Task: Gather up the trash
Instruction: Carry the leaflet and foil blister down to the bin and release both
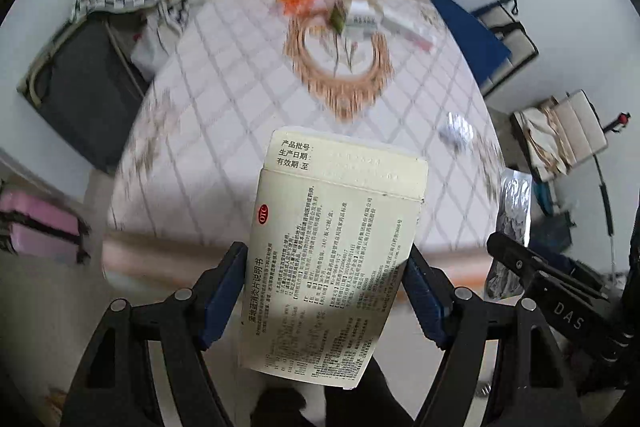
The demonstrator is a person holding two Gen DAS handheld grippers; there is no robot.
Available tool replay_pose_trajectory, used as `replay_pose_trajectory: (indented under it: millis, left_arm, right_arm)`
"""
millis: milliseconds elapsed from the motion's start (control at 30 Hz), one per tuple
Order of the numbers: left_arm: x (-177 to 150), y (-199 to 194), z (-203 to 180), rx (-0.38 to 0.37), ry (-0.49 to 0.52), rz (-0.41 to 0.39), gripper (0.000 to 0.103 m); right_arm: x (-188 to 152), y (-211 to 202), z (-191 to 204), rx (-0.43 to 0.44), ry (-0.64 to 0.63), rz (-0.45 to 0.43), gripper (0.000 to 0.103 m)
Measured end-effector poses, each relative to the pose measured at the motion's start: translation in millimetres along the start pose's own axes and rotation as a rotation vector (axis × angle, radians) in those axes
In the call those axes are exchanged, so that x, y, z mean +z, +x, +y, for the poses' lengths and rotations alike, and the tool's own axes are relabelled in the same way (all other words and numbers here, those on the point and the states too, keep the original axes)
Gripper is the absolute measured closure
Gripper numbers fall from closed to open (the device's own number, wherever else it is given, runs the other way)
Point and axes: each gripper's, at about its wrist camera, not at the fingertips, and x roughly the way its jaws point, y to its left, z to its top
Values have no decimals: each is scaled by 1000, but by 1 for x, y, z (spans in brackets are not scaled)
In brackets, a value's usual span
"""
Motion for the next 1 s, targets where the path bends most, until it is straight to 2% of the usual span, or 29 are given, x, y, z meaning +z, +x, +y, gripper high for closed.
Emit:
replay_pose_trajectory:
  millis: [100,267,400,567,600,800,1000]
  left_arm:
    - [-38,11,12,-37,-20,80,30]
    - [-98,50,27,-61,-55,207,30]
    - [-142,117,43,-58,-104,330,30]
    - [-181,211,63,-57,-167,435,30]
    - [-190,240,68,-56,-181,457,30]
    - [-219,365,82,-42,-163,547,30]
    - [-236,435,90,-65,-149,620,29]
  right_arm:
    - [-51,2,-2,8,31,49,37]
    - [-129,29,-10,20,71,162,37]
    - [-183,74,-25,17,102,264,37]
    - [-246,156,-49,26,151,374,37]
    - [-256,174,-54,33,164,393,37]
    - [-307,302,-81,61,229,465,37]
    - [-338,399,-89,37,218,510,37]
